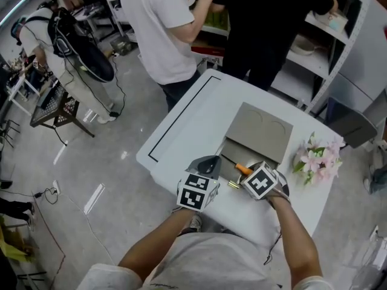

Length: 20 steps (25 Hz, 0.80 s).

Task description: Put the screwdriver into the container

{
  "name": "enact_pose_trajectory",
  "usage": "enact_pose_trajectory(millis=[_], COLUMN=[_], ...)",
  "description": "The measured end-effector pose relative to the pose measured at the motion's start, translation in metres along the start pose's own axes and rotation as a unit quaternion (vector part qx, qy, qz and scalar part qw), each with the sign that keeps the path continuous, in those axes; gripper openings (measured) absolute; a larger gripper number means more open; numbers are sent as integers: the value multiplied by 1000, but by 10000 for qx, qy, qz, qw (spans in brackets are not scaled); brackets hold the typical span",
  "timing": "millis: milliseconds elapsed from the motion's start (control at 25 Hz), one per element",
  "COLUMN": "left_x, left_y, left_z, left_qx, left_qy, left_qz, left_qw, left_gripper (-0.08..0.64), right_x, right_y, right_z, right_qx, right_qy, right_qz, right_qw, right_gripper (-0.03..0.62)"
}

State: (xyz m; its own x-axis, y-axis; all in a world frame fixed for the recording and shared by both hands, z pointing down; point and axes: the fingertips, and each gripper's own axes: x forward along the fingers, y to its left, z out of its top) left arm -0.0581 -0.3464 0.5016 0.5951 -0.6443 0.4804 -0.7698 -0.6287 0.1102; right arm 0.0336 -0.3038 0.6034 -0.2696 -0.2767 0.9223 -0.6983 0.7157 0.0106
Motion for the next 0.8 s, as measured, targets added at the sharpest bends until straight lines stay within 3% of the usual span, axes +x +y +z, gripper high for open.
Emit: enact_pose_trajectory(millis=[520,800], left_x=[-1,-1], left_y=[3,0], left_z=[1,6], left_qx=[-43,-10], left_qy=[-15,-45], left_qz=[-1,-60], left_qw=[10000,10000], left_gripper=[6,6], right_x=[-4,-23], right_y=[-3,-5], right_z=[3,8], right_qx=[32,570], right_qy=[-206,-615], right_qz=[-84,-109], right_qw=[9997,9964], right_gripper=[138,138])
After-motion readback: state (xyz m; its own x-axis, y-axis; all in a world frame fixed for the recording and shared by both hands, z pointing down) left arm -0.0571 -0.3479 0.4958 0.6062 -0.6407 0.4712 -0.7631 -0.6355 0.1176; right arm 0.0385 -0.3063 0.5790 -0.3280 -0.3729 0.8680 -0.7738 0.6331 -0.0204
